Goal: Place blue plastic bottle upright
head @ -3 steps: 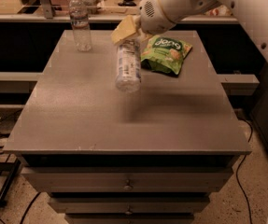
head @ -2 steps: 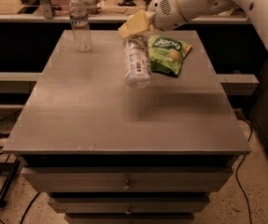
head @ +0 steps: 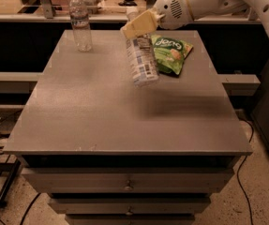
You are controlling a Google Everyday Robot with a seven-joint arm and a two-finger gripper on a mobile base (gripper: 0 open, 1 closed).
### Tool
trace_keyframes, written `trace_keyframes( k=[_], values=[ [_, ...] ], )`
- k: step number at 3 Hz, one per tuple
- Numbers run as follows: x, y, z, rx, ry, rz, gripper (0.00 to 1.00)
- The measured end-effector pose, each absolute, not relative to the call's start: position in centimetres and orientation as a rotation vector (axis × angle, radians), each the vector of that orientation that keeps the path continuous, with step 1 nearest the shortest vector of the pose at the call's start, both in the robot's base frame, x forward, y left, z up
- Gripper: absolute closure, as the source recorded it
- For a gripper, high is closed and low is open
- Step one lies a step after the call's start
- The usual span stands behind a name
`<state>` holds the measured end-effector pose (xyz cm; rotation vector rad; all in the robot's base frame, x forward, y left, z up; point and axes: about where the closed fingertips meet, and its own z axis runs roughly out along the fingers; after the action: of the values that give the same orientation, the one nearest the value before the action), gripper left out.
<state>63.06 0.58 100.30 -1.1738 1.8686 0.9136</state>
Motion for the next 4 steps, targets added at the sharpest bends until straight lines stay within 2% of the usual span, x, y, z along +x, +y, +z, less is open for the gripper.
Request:
trace_keyframes(
  k=[2,3,4],
  values=[
    [62.1,0.7,99.5,-1.233,1.926,0.763,1.0],
    [60.9,1.6,101.2,-1.373,1.757,0.675,1.0],
    [59.3,5.0,104.2,-1.622,1.286,0.687,1.0]
  ],
)
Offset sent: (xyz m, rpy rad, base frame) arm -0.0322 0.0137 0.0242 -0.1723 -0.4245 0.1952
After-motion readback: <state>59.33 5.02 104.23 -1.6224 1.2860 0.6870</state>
